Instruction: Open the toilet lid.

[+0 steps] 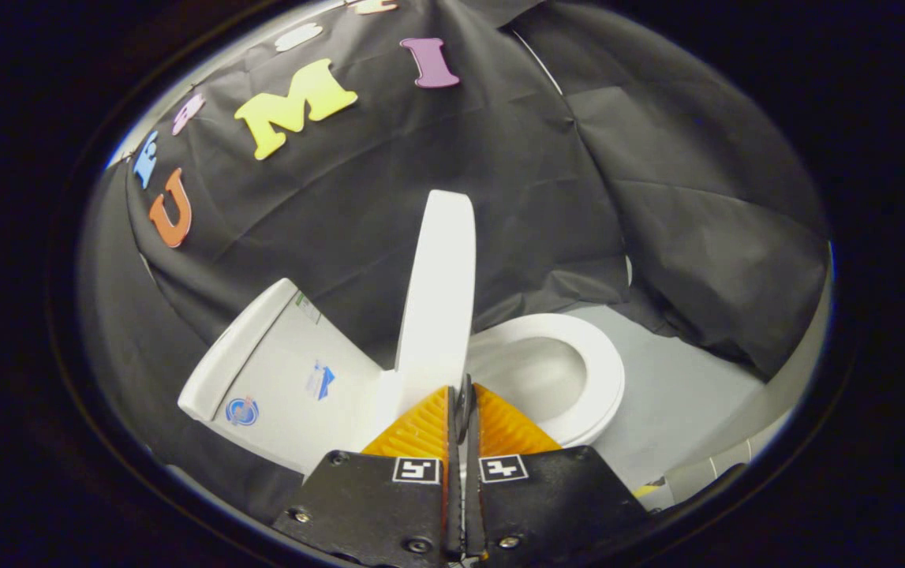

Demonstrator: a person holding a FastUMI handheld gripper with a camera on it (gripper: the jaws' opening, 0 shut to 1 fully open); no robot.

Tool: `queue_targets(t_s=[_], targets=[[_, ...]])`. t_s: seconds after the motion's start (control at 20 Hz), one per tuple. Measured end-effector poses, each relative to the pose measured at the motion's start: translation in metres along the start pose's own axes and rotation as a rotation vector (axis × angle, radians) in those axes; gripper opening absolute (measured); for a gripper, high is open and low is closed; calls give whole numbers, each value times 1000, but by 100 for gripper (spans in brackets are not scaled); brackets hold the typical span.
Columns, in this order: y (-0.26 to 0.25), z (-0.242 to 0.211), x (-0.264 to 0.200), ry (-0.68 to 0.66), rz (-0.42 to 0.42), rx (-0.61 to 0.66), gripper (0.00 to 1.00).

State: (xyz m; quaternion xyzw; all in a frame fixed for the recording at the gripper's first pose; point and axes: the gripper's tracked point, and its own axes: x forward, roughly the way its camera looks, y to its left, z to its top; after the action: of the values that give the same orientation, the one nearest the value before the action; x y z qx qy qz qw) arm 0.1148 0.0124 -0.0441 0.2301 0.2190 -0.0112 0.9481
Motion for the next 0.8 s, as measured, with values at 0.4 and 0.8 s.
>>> queue_targets(t_s=[0.4,0.8], targets=[[29,4,-6,-18,-4,-71,5],[52,4,-9,-44,-24,-148,5]])
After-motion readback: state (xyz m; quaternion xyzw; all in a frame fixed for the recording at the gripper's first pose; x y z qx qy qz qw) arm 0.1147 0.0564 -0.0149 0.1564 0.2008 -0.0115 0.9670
